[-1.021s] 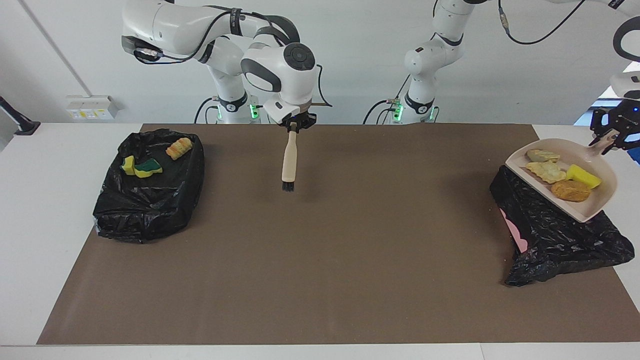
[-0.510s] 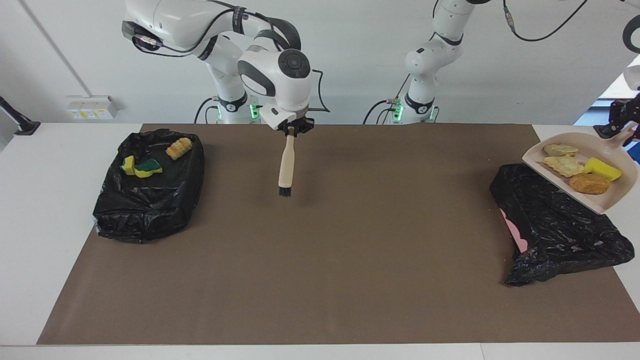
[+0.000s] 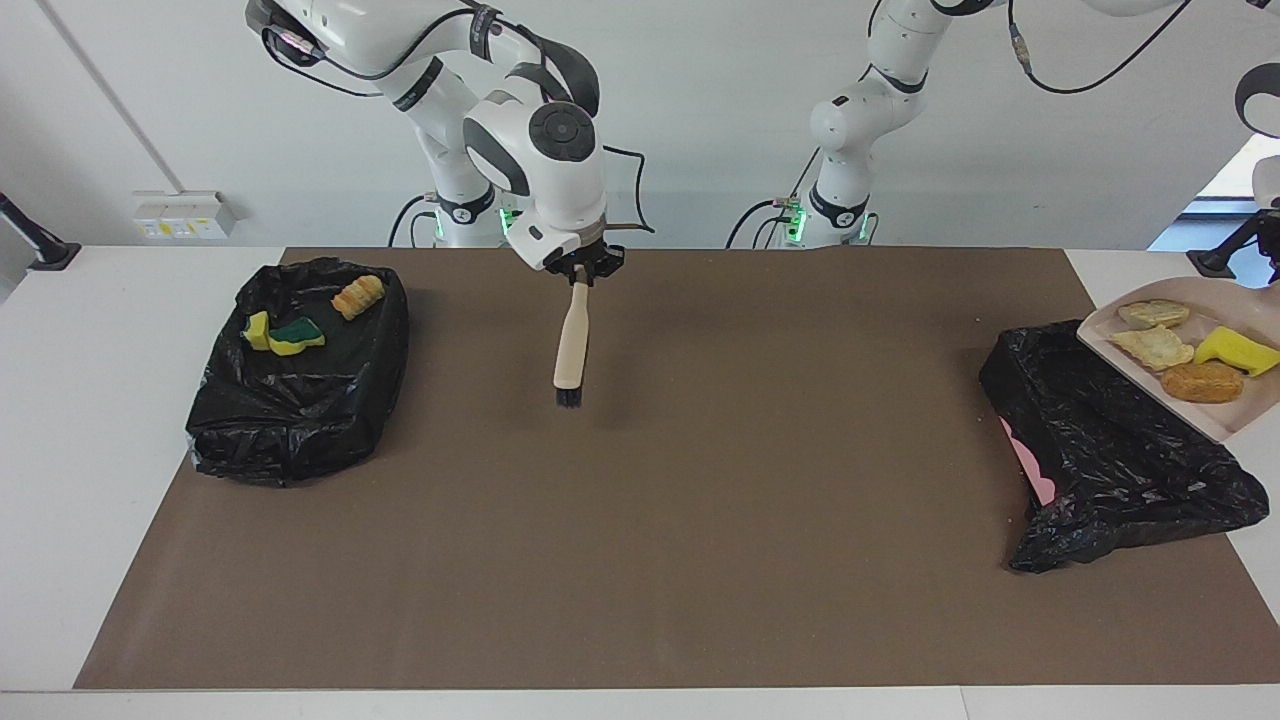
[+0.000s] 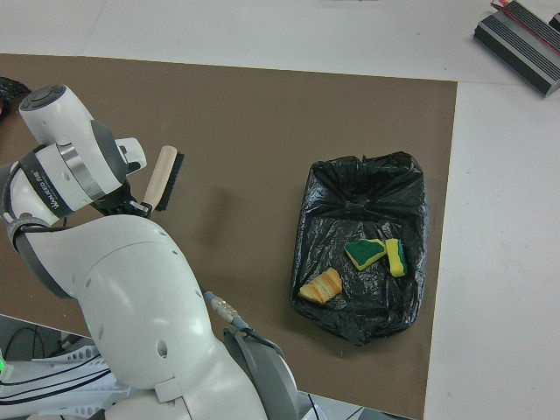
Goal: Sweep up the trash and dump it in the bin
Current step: 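Tilt the dustpan with the left gripper to dump debris into the bag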
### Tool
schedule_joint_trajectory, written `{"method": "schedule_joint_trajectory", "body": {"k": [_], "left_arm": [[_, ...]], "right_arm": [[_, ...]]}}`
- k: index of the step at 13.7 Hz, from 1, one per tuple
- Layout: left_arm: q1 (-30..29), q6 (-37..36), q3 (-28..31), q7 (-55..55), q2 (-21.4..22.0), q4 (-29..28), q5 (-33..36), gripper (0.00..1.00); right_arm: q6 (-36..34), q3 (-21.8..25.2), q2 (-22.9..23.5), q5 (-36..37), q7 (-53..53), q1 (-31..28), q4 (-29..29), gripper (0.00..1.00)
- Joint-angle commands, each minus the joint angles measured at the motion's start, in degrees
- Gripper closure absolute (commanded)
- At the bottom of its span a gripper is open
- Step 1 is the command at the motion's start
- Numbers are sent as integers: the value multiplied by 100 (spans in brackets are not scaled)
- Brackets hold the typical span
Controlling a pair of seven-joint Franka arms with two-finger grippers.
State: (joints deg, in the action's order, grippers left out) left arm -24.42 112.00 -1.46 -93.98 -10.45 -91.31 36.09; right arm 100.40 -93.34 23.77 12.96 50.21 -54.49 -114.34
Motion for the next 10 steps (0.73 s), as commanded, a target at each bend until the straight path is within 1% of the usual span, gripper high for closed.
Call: {"method": "schedule_joint_trajectory", "body": {"k": [1,5,7,8,10], "left_arm": [[427,-72,67,-33,-53,140,799,100],[499,-99,76,-24,-62,167,1591,100],[526,-160,67,-24,8,175,1725,100],[682,-361,67,-7,17,175,1891,100],[850,-538,76,159,78,219,2129,100]], "right_arm": [[226,26,-732,-565,-581,-255,-114,100],[550,149,-1093,-821,-810,-264,-228,100],[604,185,-1190,-839,-872,-273,-238,100],[630,237,-1321,-848,-968,-273,-238,100],[639,264,-1306,-848,-1030,-273,-229,100]]}}
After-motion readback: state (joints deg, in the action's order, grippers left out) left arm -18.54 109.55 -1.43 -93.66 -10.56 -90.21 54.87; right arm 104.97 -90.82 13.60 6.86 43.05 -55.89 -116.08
